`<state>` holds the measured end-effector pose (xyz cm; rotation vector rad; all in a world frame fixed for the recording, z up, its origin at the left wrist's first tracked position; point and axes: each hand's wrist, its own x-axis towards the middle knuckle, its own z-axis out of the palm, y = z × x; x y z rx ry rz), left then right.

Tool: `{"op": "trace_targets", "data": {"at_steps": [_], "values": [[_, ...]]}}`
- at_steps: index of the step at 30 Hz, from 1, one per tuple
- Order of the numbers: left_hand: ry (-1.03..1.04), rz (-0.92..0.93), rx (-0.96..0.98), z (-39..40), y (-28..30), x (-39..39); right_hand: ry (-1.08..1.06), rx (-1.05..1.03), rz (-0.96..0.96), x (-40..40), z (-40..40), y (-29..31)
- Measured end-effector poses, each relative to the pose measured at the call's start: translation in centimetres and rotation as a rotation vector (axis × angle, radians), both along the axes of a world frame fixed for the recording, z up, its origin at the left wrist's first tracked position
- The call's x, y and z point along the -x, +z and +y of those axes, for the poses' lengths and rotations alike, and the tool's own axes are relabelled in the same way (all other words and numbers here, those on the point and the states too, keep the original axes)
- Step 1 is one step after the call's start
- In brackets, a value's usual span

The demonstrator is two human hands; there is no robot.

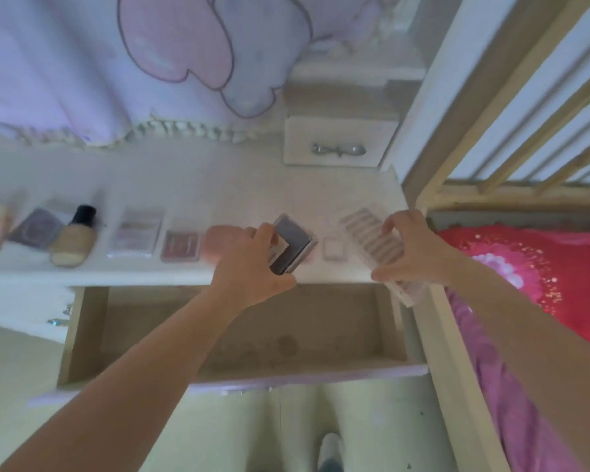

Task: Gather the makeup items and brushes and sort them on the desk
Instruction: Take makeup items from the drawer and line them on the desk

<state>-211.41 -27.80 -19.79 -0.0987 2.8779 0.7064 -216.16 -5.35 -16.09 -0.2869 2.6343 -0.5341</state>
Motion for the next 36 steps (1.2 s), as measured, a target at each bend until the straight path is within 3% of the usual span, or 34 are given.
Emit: {"op": "trace_targets", "data": {"at_steps": [4,6,11,17,22,27,29,32,36], "values": [[-0.144,0.003,0.179,1.4,0.8,6.3,0.317,-0.370,0.160,6.0,1.6,-0.3],[-0.206,-0.012,0.236,1.6,0.3,9.8,0.446,-0.447,0.198,9.5,1.7,-1.1],[-0.160,-0.109,0.253,1.4,-2.0,16.9,0.704,-0.452,0.180,18.2,0.9,-3.9],[-0.120,-0.163,0.170,0.2,-5.2,20.7,0.846,-0.389,0.096,23.1,1.3,-6.6],[-0.154,-0.157,0.142,0.8,-6.0,21.9,0.873,-0.253,0.103,23.9,1.5,-8.2],[-0.188,-0.111,0.147,0.7,-6.4,21.3,0.818,-0.286,0.127,23.5,2.0,-8.6],[-0.118,-0.094,0.105,0.4,-5.9,20.1,0.736,-0.154,0.241,22.1,1.5,-8.4],[-0.052,0.143,0.008,-1.0,-5.2,16.3,0.650,0.199,0.565,18.3,-0.6,-8.7],[-0.008,0.304,0.004,-5.3,-6.2,7.6,0.706,0.462,0.616,9.5,-6.6,-9.4]]}}
